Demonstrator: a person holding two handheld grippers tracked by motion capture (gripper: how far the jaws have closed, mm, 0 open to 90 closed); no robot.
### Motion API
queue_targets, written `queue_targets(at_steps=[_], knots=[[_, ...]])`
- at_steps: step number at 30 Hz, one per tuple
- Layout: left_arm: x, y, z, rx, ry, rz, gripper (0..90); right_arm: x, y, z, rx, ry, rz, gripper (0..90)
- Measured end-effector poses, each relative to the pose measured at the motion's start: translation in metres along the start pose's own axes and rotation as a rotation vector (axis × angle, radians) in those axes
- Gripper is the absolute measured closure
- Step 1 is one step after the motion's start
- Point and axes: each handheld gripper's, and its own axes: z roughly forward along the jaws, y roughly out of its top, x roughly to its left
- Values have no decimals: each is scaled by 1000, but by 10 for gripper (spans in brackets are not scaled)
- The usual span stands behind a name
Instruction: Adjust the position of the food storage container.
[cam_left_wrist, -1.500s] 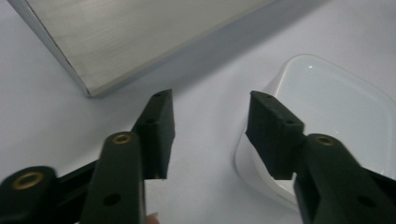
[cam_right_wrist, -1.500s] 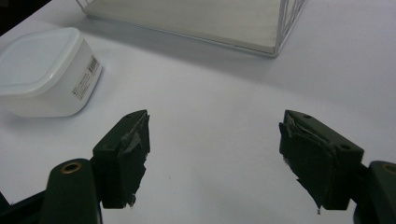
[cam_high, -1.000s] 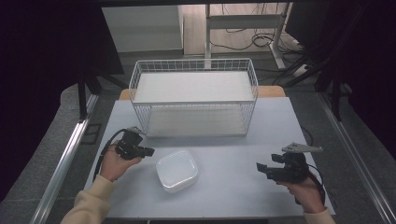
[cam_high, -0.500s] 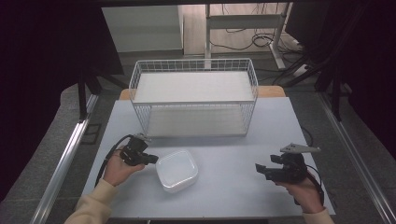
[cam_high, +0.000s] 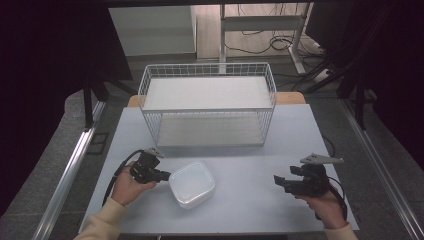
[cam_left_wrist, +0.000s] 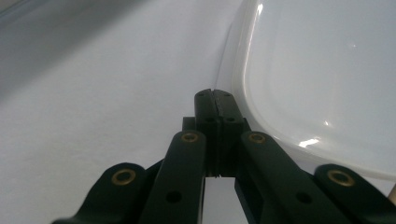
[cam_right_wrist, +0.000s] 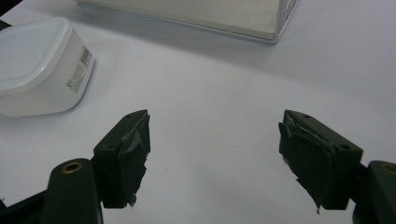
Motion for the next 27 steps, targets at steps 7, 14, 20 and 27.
queue_targets(at_steps=[7, 14, 20, 27], knots=[[-8, -3, 2, 0, -20, -1, 900, 0, 0, -1, -4, -1, 3, 246], [-16, -7, 6, 9, -37, 6, 900, 0, 0, -2, -5, -2, 3, 246], [-20, -9, 6, 3, -52, 5, 900, 0, 0, -3, -7, -3, 4, 246], [-28, -10, 8, 5, -66, 13, 900, 1, 0, -2, -5, -3, 4, 246]])
